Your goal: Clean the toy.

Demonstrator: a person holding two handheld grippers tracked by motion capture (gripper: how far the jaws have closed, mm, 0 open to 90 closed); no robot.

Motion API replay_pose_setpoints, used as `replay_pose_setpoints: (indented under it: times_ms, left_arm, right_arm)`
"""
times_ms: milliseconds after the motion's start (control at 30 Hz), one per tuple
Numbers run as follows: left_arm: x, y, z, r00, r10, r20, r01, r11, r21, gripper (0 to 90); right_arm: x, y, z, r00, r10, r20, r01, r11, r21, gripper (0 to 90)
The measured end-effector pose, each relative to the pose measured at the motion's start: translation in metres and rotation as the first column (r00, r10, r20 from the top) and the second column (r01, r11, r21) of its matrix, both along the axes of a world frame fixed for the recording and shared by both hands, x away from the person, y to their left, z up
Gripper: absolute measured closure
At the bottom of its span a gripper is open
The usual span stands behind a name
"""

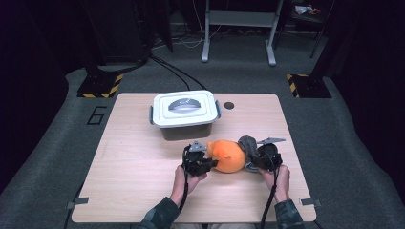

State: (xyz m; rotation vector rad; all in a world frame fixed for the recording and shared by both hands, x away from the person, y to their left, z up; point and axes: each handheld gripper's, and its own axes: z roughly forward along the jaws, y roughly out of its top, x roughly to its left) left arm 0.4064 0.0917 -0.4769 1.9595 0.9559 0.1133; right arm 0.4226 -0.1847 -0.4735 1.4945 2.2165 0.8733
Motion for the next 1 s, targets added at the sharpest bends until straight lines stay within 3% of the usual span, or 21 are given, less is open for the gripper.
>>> replay_pose_setpoints:
  times_ms: [167, 300, 433, 533, 733, 833, 933, 1000]
  left_arm:
    - [0.000, 0.001, 0.000, 1.0000, -0.001, 0.004, 0.001, 1.0000, 0.006, 81.2]
    - [0.000, 0.001, 0.000, 1.0000, 0.000, 0.003, 0.000, 1.0000, 0.003, 81.2]
    - [0.000, 0.002, 0.000, 1.0000, -0.002, 0.003, 0.002, 1.0000, 0.000, 81.1]
    - [-0.001, 0.001, -0.001, 1.0000, 0.002, 0.001, -0.002, 1.0000, -0.004, 81.0]
    - [-0.001, 0.001, -0.001, 1.0000, 0.000, 0.003, 0.000, 1.0000, -0.005, 80.6]
    - [0.000, 0.002, 0.000, 0.9999, -0.007, 0.010, 0.007, 1.0000, 0.002, 80.2]
    - [-0.001, 0.002, 0.000, 0.9997, -0.007, 0.023, 0.007, 0.9999, 0.008, 78.6]
    - [-0.001, 0.002, -0.001, 0.9996, -0.013, 0.025, 0.013, 0.9998, 0.014, 76.7]
  right_arm:
    - [0.005, 0.002, -0.019, 0.9991, -0.005, -0.041, 0.004, 1.000, -0.020, 76.1]
    - [0.007, 0.000, -0.019, 0.9990, -0.008, -0.045, 0.007, 1.000, -0.009, 76.1]
    - [0.001, -0.010, -0.007, 0.9995, -0.032, -0.004, 0.032, 0.999, 0.004, 76.1]
    - [-0.007, -0.016, 0.011, 0.9980, -0.049, 0.039, 0.047, 0.998, 0.052, 76.0]
    - [-0.026, -0.006, 0.051, 0.9860, 0.017, 0.166, -0.030, 0.997, 0.073, 76.1]
    - [-0.032, 0.009, 0.056, 0.9832, 0.059, 0.173, -0.072, 0.995, 0.073, 76.0]
    - [-0.029, 0.024, 0.047, 0.9830, 0.106, 0.150, -0.113, 0.993, 0.036, 76.0]
    - [-0.026, 0.026, 0.043, 0.9840, 0.102, 0.146, -0.108, 0.994, 0.033, 76.1]
